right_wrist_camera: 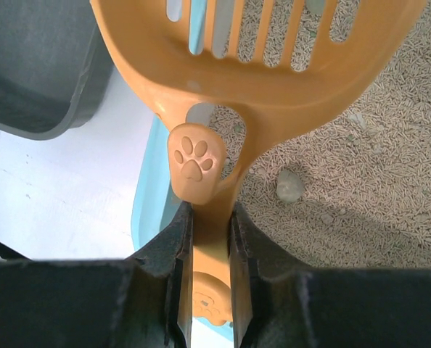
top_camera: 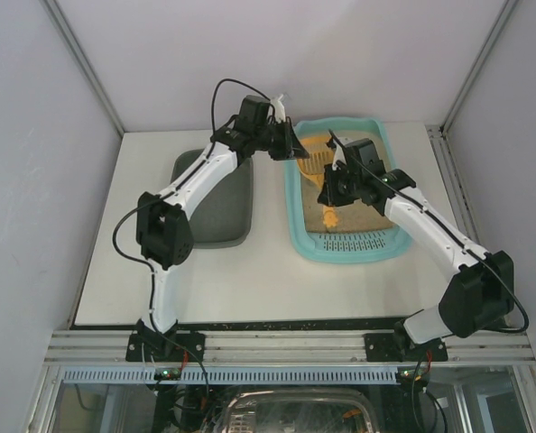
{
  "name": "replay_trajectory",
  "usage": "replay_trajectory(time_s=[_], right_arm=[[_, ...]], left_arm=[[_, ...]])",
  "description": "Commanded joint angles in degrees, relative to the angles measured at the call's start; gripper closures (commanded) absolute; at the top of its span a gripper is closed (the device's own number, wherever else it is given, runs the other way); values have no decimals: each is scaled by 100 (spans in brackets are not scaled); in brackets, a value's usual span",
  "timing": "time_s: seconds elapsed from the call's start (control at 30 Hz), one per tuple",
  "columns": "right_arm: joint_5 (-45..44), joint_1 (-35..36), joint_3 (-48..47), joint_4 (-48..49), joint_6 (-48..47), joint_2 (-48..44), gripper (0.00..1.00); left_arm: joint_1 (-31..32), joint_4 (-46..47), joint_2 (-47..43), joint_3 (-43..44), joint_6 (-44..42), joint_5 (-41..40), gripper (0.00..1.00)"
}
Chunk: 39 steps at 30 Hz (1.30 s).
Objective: Clean the litter box
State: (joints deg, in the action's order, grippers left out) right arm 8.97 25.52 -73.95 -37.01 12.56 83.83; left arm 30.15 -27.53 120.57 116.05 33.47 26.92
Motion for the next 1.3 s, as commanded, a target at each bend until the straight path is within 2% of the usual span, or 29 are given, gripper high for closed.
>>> replay_trajectory(time_s=[0.0,0.07,0.1,0.13,0.2,0.27,0.37,0.4,0.5,0.77,0.93,1.0,1.1,1.2,1.27], right_arm=[[149,34,133,271,-11,-300,99],[212,31,180,329,-12,-371,95],[331,-1,210,390,-6,-433,84],[516,-54,276,473,30,-516,67],[1085,-251,579,778,186,-813,19],[2100,-591,1217,1369,581,-1359,1],[3548,-1332,2207,2746,1664,-1976,0],[3797,-1513,2464,3250,1957,-2083,0],[3881,-1705,2843,3697,2401,-2200,0],[3622,-1273,2946,4381,2956,-1950,1],[3542,-1258,2933,4884,3276,-1668,4],[3581,-1256,2878,4995,3341,-1550,9],[3644,-1269,2825,5132,3401,-1423,30],[3638,-1273,2795,5196,3442,-1347,69],[3729,-1306,2739,5113,3462,-1366,100]], left_arm=[[-49,489,-181,157,89,464,99],[-74,624,-208,96,144,687,100],[-86,686,-237,22,165,741,100],[-95,744,-290,-54,203,781,100],[-141,922,-444,-297,319,855,100],[-285,1370,-649,-725,698,976,100],[-535,2301,-905,-1396,1374,1270,100],[-556,2372,-946,-1469,1425,1294,100],[-560,2349,-1045,-1601,1398,1231,100],[-461,2535,-1100,-1759,1532,1032,100],[-287,2640,-1003,-1627,1636,1077,100],[-282,2637,-992,-1612,1644,1071,100],[-281,2685,-992,-1633,1681,1085,100],[-282,2781,-1045,-1753,1777,1101,100],[-282,2901,-1118,-1851,1927,1125,100]])
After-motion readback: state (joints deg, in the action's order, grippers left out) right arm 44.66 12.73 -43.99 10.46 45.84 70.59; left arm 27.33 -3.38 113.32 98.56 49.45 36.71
